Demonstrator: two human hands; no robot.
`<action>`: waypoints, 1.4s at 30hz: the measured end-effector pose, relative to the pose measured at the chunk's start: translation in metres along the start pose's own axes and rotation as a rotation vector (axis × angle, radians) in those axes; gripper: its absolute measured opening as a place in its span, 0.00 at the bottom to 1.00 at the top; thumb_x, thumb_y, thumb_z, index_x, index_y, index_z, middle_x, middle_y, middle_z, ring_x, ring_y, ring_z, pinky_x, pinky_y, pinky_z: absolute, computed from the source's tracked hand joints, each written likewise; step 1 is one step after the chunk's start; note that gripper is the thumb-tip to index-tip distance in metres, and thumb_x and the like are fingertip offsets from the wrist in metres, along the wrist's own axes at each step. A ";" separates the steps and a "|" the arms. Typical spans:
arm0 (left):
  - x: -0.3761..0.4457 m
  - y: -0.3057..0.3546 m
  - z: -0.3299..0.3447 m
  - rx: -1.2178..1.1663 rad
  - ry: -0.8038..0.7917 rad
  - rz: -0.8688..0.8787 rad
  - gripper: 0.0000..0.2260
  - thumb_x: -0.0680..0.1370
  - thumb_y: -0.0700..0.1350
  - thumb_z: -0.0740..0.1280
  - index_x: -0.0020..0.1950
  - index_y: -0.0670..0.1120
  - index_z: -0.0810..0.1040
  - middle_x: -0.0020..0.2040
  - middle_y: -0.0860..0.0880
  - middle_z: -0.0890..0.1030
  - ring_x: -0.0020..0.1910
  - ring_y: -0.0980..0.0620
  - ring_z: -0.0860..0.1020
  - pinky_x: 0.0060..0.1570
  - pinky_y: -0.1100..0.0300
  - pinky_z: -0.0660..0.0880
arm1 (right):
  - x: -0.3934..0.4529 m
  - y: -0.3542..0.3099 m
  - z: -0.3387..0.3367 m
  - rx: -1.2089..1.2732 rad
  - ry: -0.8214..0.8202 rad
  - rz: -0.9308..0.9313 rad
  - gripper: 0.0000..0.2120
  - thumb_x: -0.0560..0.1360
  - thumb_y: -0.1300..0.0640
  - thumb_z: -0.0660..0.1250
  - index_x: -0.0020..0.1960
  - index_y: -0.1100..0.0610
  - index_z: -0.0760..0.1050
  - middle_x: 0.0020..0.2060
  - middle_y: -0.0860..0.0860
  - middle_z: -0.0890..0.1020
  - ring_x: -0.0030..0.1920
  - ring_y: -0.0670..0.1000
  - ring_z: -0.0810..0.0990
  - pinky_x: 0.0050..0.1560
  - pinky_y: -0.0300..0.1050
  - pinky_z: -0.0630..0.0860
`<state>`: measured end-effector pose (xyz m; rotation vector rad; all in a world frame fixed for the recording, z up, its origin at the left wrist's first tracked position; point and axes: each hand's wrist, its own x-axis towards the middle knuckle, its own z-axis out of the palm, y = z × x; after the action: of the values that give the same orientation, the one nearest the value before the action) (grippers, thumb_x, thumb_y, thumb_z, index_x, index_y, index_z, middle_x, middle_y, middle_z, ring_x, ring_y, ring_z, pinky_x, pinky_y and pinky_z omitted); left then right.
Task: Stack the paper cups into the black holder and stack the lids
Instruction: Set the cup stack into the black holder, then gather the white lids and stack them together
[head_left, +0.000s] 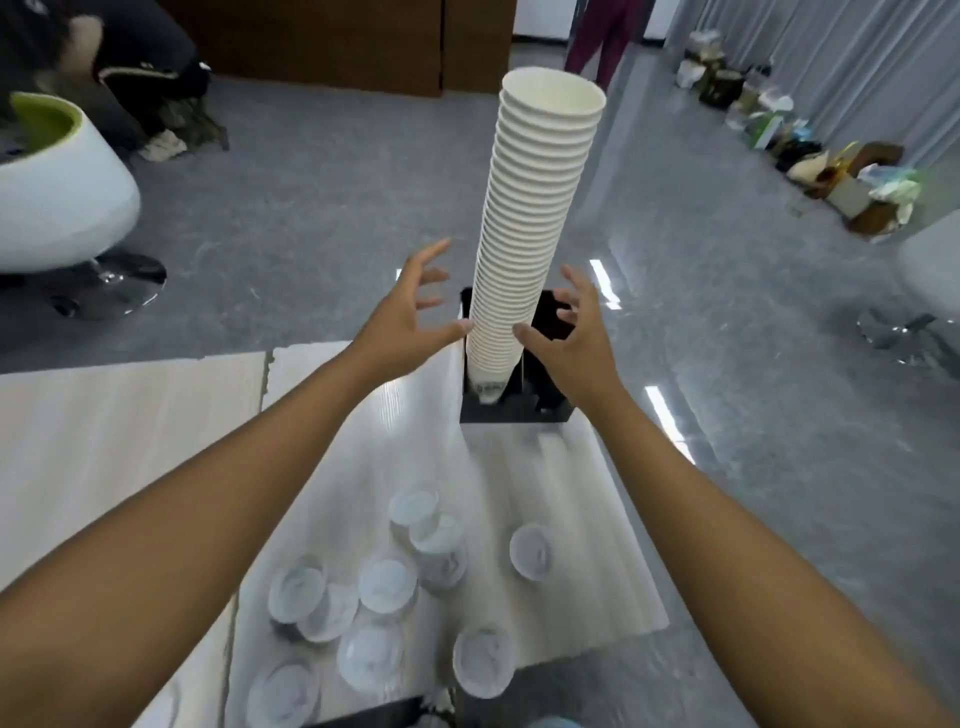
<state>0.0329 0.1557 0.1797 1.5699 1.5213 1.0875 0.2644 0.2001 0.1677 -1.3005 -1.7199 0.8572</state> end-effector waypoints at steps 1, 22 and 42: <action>-0.012 -0.001 -0.004 0.006 0.025 0.008 0.39 0.76 0.49 0.78 0.80 0.64 0.59 0.74 0.52 0.71 0.69 0.52 0.75 0.63 0.52 0.78 | -0.011 -0.001 0.003 -0.010 0.011 -0.032 0.38 0.73 0.54 0.78 0.77 0.48 0.62 0.69 0.45 0.71 0.67 0.46 0.71 0.68 0.47 0.72; -0.360 -0.102 -0.198 -0.005 0.573 -0.327 0.17 0.79 0.42 0.74 0.65 0.55 0.79 0.59 0.56 0.84 0.57 0.58 0.82 0.51 0.68 0.78 | -0.216 -0.065 0.205 0.112 -0.462 -0.036 0.24 0.77 0.52 0.75 0.70 0.47 0.72 0.63 0.45 0.79 0.56 0.48 0.82 0.54 0.38 0.82; -0.510 -0.236 -0.284 -0.068 0.712 -0.666 0.17 0.77 0.33 0.72 0.60 0.51 0.80 0.55 0.53 0.84 0.49 0.63 0.81 0.52 0.72 0.76 | -0.325 -0.120 0.404 0.106 -0.676 0.049 0.19 0.76 0.56 0.75 0.64 0.45 0.75 0.57 0.42 0.81 0.51 0.42 0.82 0.49 0.41 0.82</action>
<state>-0.3062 -0.3538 0.0312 0.5208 2.2087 1.3172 -0.0966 -0.1641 0.0267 -1.0445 -2.1105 1.5186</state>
